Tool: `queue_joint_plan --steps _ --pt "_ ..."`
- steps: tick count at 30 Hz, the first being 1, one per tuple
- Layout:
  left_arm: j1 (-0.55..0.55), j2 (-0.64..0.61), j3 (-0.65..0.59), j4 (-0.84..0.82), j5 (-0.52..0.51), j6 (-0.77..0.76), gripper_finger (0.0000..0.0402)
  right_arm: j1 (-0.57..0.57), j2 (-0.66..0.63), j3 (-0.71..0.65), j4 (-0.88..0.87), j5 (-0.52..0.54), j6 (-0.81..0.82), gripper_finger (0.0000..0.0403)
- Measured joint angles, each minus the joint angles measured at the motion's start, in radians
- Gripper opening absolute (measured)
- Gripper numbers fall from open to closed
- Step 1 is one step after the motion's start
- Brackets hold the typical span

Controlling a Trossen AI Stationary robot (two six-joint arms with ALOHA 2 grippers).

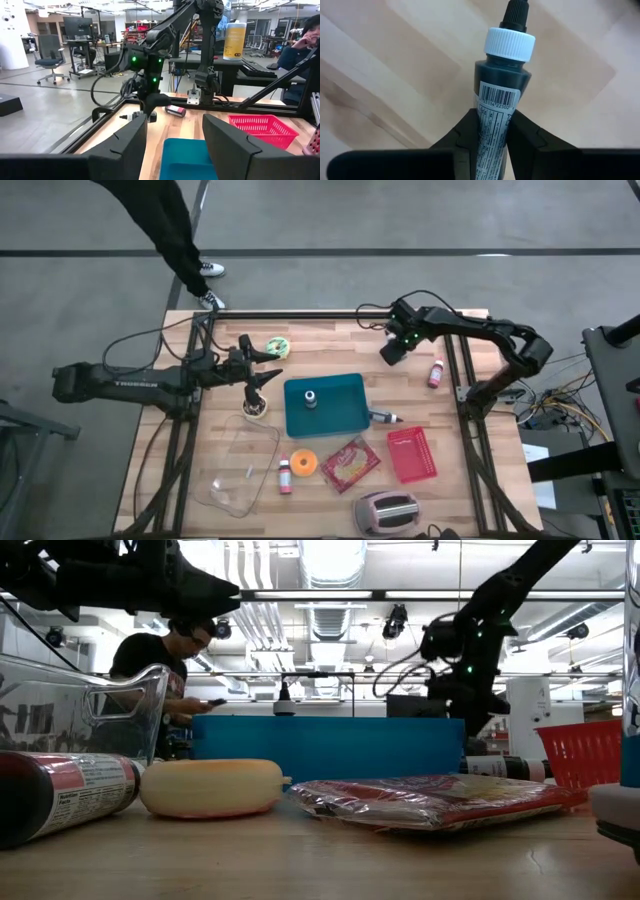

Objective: Pick & Place Food Item
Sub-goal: Put the top black food coloring bottle into the blue bin

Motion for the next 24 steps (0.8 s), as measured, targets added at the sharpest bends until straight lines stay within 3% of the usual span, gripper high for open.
queue_joint_plan --steps 12,17,24 --pt "0.000 0.002 -0.001 0.074 0.042 0.028 0.0197 0.085 -0.215 0.002 0.179 0.002 -0.078 0.0063" --pt "0.000 0.025 -0.001 0.187 0.114 0.025 0.0197 0.168 -0.294 0.002 0.265 0.027 -0.122 0.0063" --pt "0.001 0.119 0.012 0.327 0.133 -0.011 0.0197 0.321 -0.359 0.002 0.403 0.078 -0.179 0.0063"
